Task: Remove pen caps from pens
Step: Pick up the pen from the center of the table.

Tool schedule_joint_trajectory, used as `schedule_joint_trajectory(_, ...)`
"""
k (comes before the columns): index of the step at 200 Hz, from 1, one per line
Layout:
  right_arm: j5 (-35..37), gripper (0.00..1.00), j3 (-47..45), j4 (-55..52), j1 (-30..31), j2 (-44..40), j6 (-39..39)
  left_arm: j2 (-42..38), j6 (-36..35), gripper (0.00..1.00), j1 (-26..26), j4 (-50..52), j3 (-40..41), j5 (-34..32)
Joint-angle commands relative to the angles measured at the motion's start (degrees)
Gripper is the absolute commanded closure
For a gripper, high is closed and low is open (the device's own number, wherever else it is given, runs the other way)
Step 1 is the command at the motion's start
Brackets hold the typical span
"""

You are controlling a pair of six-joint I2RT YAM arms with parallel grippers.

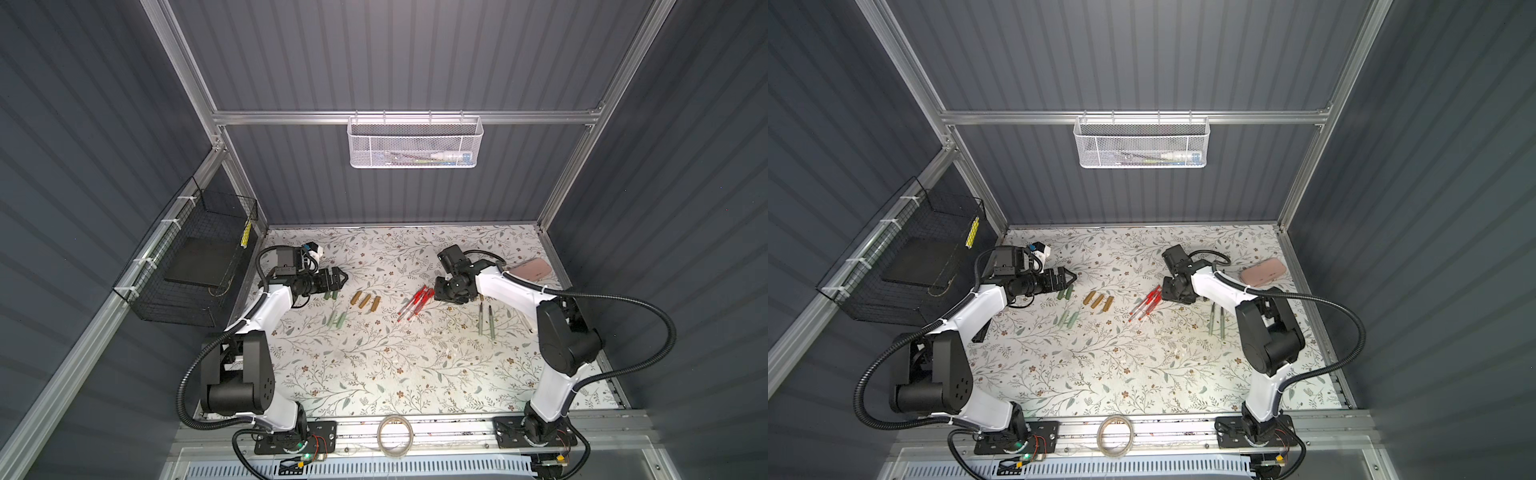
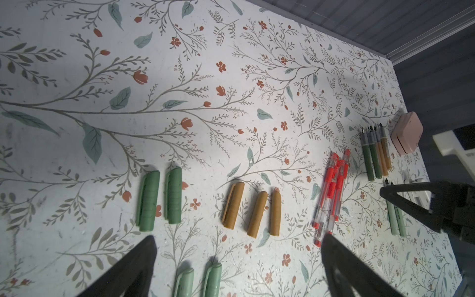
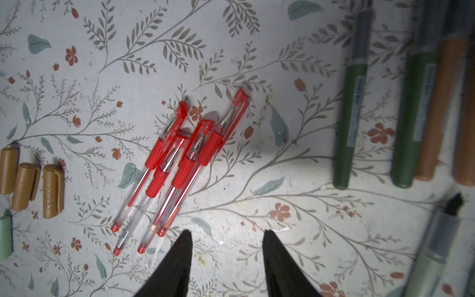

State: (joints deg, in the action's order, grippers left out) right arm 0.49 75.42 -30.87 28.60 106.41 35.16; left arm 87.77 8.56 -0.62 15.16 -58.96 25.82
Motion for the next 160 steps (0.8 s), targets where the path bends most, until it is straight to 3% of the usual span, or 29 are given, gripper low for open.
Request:
schedule_joint_trajectory(1, 1.6, 0.54, 3.3, -1.2, 0.0, 3.2, 1.6, -2.5, 0.6, 0.0, 0.7, -0.1, 0.8, 1.4)
schedule_joint_trajectory(160, 2.8, 0.58, 11.9, -4.5, 0.0, 13.6, 0.1, -3.5, 1.7, 0.0, 2.3, -0.5, 1.3, 2.3)
